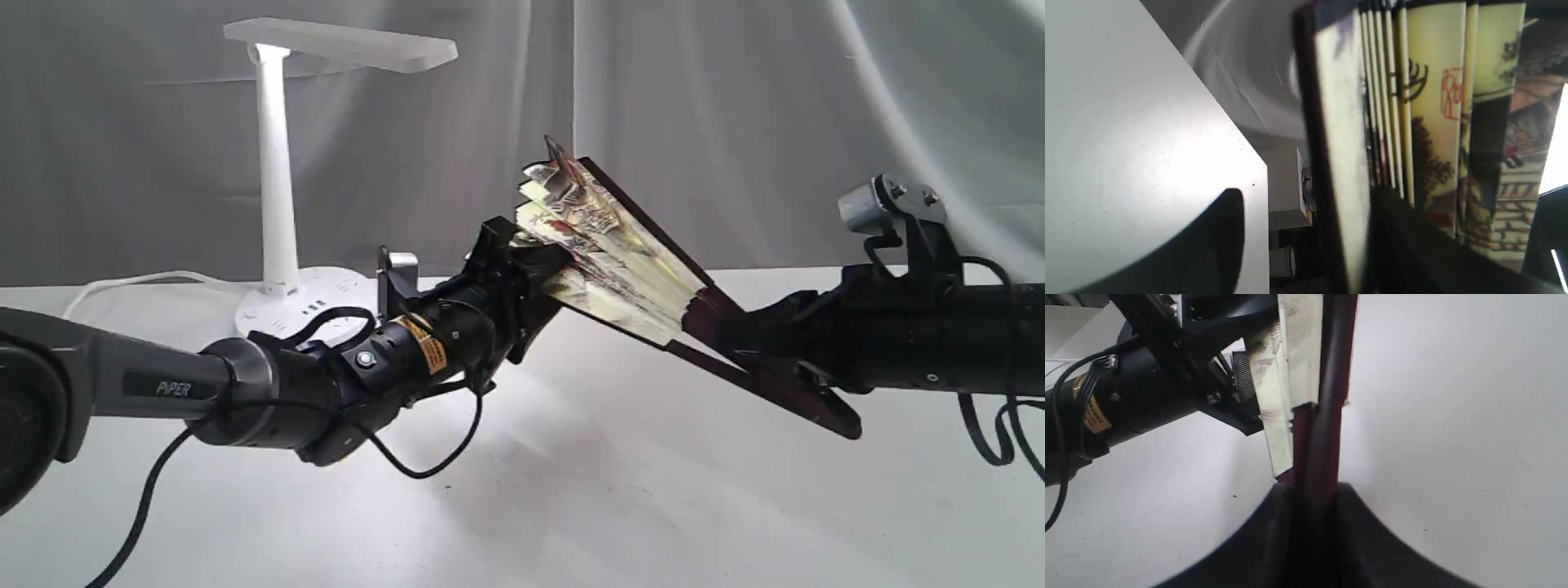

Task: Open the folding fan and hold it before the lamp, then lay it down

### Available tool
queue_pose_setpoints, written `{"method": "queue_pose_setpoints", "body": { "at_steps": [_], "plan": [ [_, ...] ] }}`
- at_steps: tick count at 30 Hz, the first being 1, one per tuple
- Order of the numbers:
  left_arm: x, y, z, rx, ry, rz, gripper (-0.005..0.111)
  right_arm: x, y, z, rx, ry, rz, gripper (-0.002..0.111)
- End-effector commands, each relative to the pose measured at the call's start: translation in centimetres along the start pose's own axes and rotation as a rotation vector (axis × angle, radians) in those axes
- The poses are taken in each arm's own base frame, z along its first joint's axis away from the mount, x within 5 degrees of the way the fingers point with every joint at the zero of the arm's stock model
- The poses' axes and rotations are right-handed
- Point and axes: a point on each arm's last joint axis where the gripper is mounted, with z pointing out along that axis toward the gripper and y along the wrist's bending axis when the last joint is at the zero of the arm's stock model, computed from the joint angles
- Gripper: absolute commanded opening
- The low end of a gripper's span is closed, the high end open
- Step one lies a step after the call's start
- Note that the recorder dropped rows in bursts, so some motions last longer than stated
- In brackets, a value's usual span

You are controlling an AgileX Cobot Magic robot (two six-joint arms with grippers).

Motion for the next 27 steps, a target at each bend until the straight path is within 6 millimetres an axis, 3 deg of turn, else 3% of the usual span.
{"method": "queue_pose_setpoints", "body": {
  "at_steps": [1, 4, 9, 27],
  "plan": [
    [0.16, -0.40, 0.16, 0.006, -0.003, -0.004, 0.032, -0.17, 0.48, -0.03, -0.044, -0.014, 0.001, 0.000],
    [0.16, -0.42, 0.16, 0.008, -0.002, -0.004, 0.019, -0.19, 0.48, -0.03, -0.043, -0.017, 0.004, 0.000],
    [0.19, -0.47, 0.16, 0.013, 0.001, -0.002, 0.008, -0.21, 0.47, -0.03, -0.043, -0.018, 0.008, 0.000],
    [0.27, -0.45, 0.16, 0.012, 0.010, -0.002, 0.000, -0.37, 0.95, -0.07, -0.096, -0.036, 0.011, 0.000]
  ]
}}
